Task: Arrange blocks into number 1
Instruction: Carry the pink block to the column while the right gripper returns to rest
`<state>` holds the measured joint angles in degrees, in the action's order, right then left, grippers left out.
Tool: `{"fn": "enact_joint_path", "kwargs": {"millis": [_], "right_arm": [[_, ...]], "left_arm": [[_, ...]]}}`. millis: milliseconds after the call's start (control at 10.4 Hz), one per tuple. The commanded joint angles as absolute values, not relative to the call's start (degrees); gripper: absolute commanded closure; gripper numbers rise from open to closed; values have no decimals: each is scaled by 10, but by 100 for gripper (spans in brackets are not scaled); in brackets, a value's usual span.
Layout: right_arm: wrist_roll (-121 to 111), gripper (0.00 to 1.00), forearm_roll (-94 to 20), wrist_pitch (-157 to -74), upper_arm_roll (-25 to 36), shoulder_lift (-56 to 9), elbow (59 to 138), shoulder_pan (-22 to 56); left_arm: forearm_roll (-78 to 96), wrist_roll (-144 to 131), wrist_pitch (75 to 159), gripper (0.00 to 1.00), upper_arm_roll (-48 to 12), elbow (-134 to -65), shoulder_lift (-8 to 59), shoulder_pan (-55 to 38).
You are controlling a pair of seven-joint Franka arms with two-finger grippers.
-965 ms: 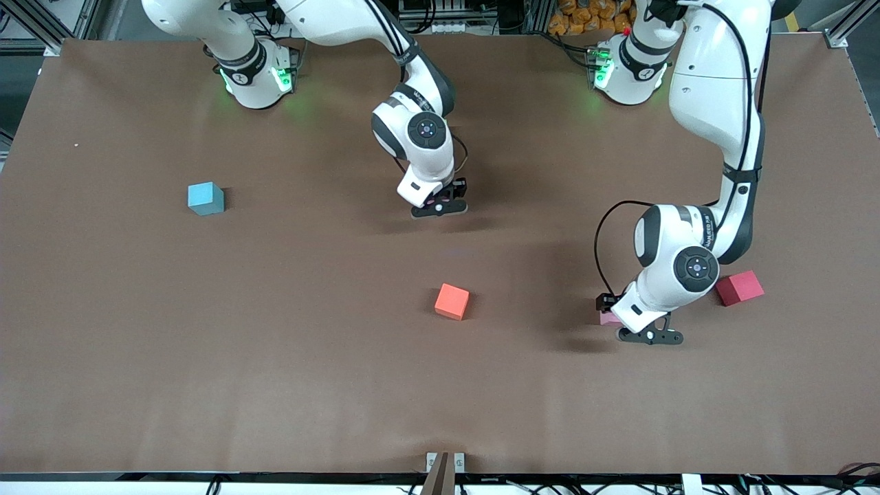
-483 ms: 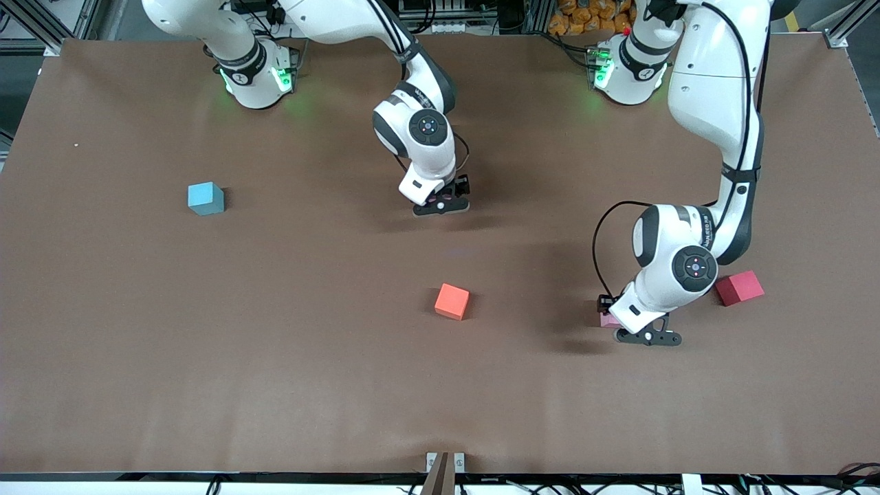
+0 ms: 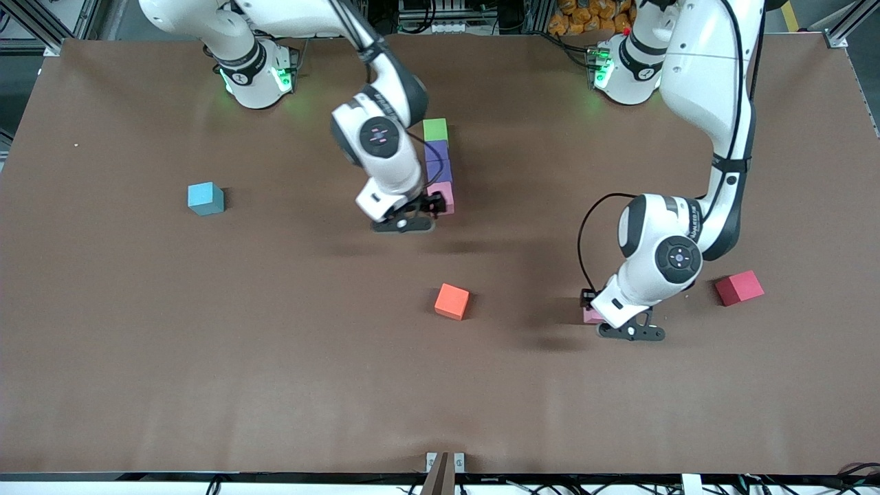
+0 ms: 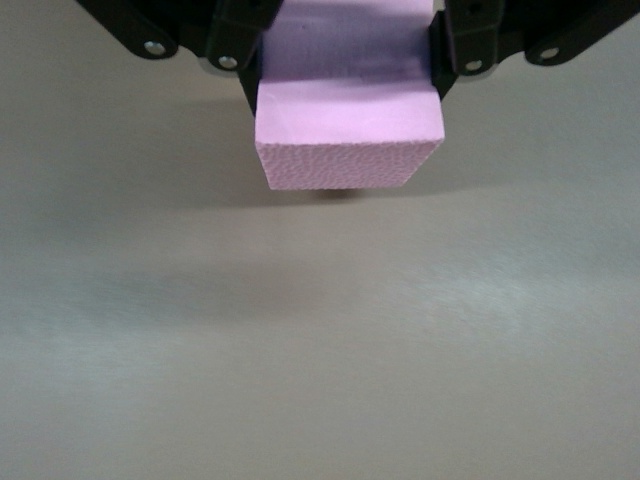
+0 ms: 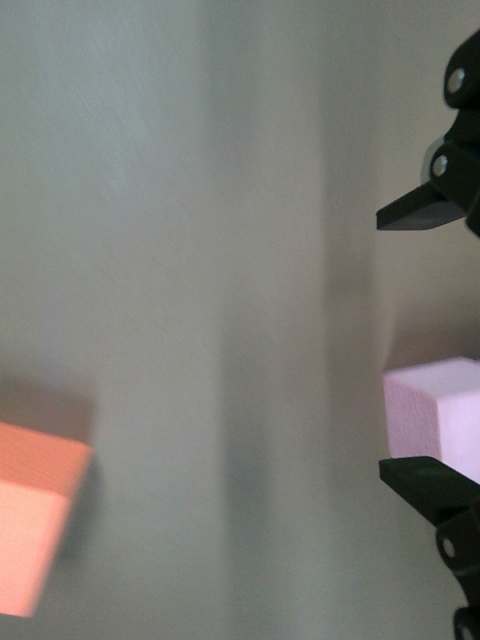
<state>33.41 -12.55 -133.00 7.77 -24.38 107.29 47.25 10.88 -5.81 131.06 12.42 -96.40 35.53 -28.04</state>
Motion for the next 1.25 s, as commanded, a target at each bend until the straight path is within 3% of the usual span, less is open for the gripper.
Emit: {"fn": "enact_joint_path", "kwargs": {"millis": [0, 290, 579, 1158], "right_arm": [[247, 0, -121, -1295, 70, -192, 1097, 398], [157, 0, -114, -1234, 70, -176, 1057, 301], [149, 0, -25, -1198, 68, -154, 1008, 239], [128, 0, 35, -1087, -49, -43, 969, 47]], "left_arm": [[119, -115, 1272, 100, 115, -971, 326, -308], [120, -247, 1264, 100, 68, -964, 316, -324], [125, -384, 1263, 100, 60, -934, 334, -384], [124, -500, 1264, 100, 58, -896, 373, -464]]}}
